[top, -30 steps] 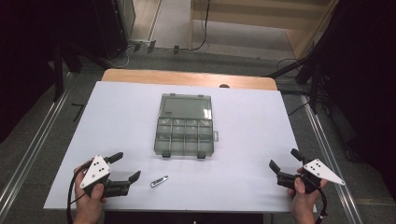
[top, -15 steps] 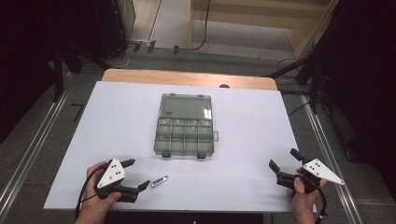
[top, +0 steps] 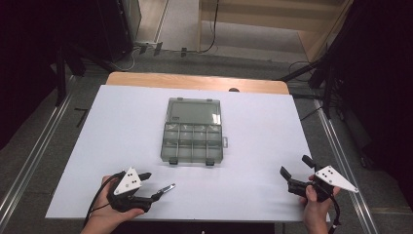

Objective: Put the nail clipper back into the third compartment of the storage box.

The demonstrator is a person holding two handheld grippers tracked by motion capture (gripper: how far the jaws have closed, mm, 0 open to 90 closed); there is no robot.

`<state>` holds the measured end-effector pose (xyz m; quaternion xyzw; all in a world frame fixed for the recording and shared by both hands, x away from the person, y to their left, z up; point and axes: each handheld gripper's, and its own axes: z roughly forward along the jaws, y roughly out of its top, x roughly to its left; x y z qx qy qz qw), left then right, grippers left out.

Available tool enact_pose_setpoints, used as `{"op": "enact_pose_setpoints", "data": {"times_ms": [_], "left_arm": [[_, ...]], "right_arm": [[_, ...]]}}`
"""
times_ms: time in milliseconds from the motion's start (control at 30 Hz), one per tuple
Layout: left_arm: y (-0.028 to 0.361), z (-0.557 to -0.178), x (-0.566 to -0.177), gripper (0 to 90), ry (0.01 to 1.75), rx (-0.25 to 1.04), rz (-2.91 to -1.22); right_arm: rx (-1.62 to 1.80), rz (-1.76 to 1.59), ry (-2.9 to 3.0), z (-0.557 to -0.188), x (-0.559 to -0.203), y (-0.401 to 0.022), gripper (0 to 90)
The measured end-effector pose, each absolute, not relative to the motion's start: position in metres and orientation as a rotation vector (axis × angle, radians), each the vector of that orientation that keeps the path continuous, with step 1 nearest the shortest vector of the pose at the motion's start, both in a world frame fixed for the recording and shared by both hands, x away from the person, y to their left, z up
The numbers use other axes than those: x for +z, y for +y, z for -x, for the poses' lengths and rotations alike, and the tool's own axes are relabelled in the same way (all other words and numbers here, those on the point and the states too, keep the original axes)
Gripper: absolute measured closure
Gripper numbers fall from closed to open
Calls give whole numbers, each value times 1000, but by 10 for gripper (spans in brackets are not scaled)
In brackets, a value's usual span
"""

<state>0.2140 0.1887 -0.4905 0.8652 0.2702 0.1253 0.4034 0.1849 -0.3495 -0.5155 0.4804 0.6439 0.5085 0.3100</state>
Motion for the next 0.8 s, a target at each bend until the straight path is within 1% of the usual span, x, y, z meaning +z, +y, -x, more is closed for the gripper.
{"op": "enact_pose_setpoints", "data": {"times_ms": [33, 67, 133, 200, 233, 333, 367, 467, 500, 567, 700, 767, 800], "left_arm": [[189, -214, -490, 336, 682, 316, -2185], [188, -214, -490, 336, 682, 310, -2188], [184, -214, -491, 372, 696, 290, -2212], [183, -213, -491, 383, 698, 284, -2221], [181, -213, -492, 409, 689, 279, -2254], [177, -213, -490, 422, 695, 262, -2274], [174, -213, -489, 457, 692, 249, -2284], [170, -212, -489, 496, 672, 261, -2317], [167, -211, -489, 512, 669, 285, -2343], [166, -211, -489, 521, 670, 290, -2349], [164, -213, -490, 581, 677, 262, -2369], [163, -214, -492, 588, 683, 258, -2376], [163, -215, -492, 607, 685, 253, -2384]], "right_arm": [[1343, -1270, 1701, -185, -515, -349, 46], [1343, -1270, 1701, -185, -515, -349, 46], [1342, -1271, 1701, -185, -515, -349, 48], [1342, -1272, 1702, -185, -515, -349, 49], [1342, -1271, 1702, -185, -516, -349, 51], [1340, -1270, 1702, -185, -516, -349, 54], [1338, -1270, 1703, -185, -516, -349, 57], [1336, -1270, 1703, -185, -516, -348, 59], [1335, -1269, 1704, -186, -516, -348, 59], [1334, -1270, 1704, -186, -516, -348, 60], [1334, -1271, 1703, -186, -516, -348, 62], [1333, -1271, 1703, -186, -516, -348, 63], [1333, -1271, 1703, -186, -516, -348, 63]]}}
